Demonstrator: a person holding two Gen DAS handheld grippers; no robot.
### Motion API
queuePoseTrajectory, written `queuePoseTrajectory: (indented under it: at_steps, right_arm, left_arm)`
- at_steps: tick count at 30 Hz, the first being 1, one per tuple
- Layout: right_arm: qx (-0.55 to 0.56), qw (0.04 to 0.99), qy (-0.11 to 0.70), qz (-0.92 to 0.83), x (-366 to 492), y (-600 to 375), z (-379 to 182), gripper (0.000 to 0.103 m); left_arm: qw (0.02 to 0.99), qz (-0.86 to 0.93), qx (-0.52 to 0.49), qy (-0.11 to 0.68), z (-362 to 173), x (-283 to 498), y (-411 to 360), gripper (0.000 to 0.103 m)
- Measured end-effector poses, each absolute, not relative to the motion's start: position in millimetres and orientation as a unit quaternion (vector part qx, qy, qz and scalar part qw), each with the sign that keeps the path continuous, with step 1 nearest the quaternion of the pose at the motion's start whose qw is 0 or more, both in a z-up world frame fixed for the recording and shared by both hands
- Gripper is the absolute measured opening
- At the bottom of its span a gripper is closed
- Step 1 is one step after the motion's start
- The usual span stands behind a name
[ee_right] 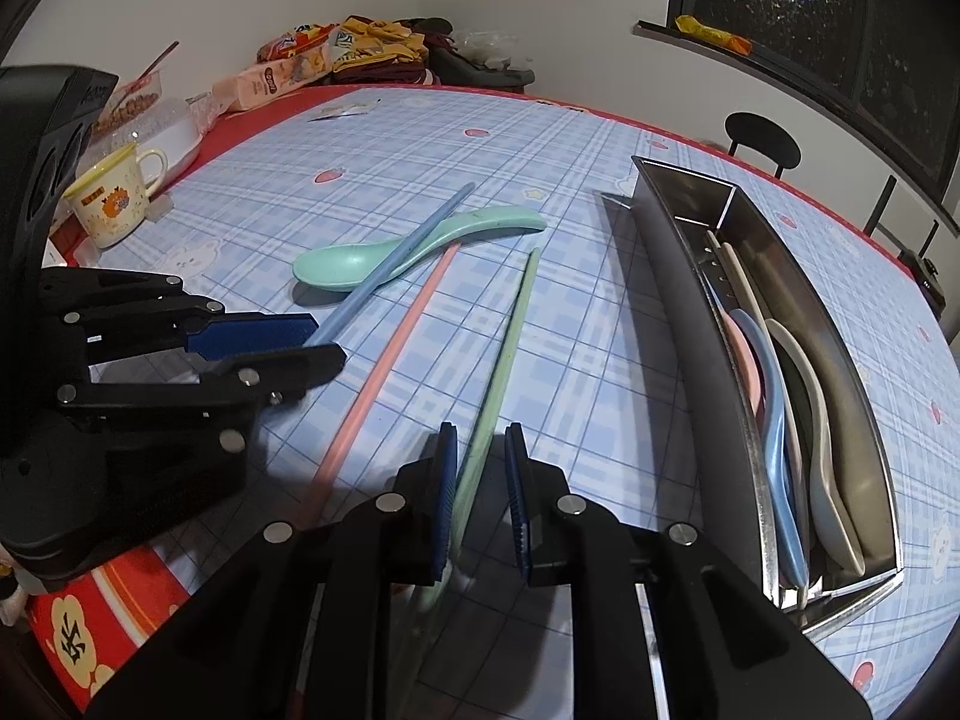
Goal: Organize utensils
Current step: 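Grasp the green chopstick with the right tool while the left tool grasps the blue chopstick, then carry the green and blue chopsticks into the steel holder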
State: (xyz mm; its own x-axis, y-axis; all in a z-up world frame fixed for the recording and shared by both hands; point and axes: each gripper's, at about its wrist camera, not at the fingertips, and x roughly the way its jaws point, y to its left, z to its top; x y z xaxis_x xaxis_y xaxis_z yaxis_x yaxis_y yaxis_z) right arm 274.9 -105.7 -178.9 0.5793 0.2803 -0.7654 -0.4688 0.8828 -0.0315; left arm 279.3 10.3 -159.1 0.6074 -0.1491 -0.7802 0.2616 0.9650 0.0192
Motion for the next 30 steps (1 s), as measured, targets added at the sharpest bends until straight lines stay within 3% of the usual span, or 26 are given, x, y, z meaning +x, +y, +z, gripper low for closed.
queuePoseTrajectory:
  at_steps: [10,30]
  right_arm:
    - [-0.107,0.885,0.403,0.209,275.2,-110.4,-177.5,0.007]
    - [-0.057,0.913,0.347,0.207,265.0,-131.3,-160.4,0.006]
  left_arm:
    - [0.897,-0.131,0.022,0.422,-156.5,277.5,24.2,0.010]
    - [0.924,-0.137,-0.056,0.352,-135.5,255.7,52.9,0.010]
